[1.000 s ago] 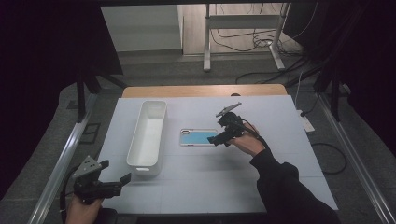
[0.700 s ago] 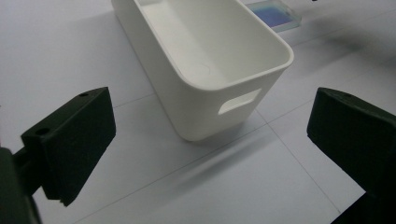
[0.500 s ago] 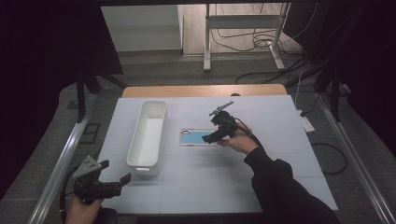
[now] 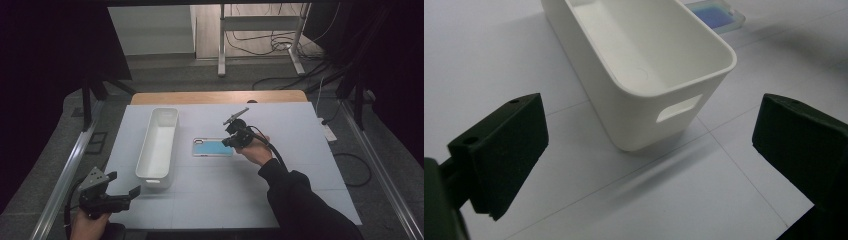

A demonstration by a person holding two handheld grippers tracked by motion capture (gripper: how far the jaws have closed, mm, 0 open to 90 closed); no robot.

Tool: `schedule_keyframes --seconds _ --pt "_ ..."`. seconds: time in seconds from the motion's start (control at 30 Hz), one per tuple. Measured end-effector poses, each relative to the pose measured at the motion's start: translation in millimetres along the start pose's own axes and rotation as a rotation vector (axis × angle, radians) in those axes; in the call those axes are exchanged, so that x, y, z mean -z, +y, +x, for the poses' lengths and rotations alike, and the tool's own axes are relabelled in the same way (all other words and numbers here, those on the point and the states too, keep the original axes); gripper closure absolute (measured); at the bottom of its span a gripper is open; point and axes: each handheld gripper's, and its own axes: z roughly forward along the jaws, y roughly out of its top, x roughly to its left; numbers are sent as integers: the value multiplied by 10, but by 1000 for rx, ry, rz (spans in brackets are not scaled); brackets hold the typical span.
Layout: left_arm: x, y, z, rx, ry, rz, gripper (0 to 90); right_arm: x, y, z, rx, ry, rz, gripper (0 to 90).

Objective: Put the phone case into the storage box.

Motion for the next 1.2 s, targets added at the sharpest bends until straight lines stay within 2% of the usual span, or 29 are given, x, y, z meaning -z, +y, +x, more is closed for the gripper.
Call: schedule_keyframes --seconds 0.4,0.8,1.2 --pt "-1 1 -1 -2 0 1 24 -119 -85 -58 -24 4 35 896" --pt "3 -1 -2 -3 -1 -3 24 -272 -192 -62 -6 -16 89 895" --pt "-1 3 -5 -6 0 0 24 -252 -231 21 12 29 107 896"
